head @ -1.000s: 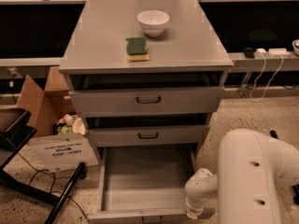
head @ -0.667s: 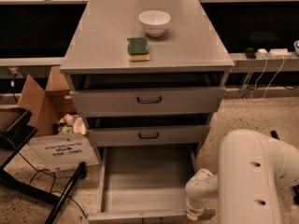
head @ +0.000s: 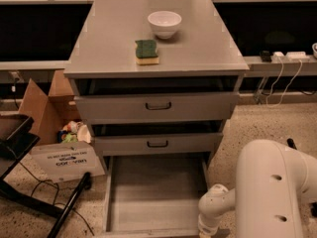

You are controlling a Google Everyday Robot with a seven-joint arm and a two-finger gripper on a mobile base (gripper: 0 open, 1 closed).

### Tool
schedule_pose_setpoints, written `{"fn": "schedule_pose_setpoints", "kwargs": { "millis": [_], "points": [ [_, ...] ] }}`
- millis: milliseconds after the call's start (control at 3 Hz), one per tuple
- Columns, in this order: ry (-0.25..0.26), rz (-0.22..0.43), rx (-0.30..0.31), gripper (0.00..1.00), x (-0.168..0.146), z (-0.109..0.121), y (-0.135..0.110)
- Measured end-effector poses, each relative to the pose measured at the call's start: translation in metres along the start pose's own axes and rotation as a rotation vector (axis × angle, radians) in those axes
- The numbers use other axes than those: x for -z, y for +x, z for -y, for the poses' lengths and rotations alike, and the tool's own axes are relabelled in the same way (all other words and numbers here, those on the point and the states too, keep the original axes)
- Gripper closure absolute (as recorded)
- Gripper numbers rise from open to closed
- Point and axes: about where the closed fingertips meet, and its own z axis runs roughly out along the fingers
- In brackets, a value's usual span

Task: Open bottom drawer

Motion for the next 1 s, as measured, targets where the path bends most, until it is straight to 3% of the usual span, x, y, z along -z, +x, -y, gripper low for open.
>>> {"fn": "schedule_pose_setpoints", "kwargs": {
  "millis": [333, 667, 1000],
  "points": [
    [-0.015, -0.001, -0.014, 1.0, -0.001, -0.009, 0.008],
    [-0.034, -0.002, -0.031, 0.86, -0.003, -0.019, 0.018],
    [-0.034, -0.002, -0.031, 0.62, -0.003, -0.019, 0.018]
  ]
}}
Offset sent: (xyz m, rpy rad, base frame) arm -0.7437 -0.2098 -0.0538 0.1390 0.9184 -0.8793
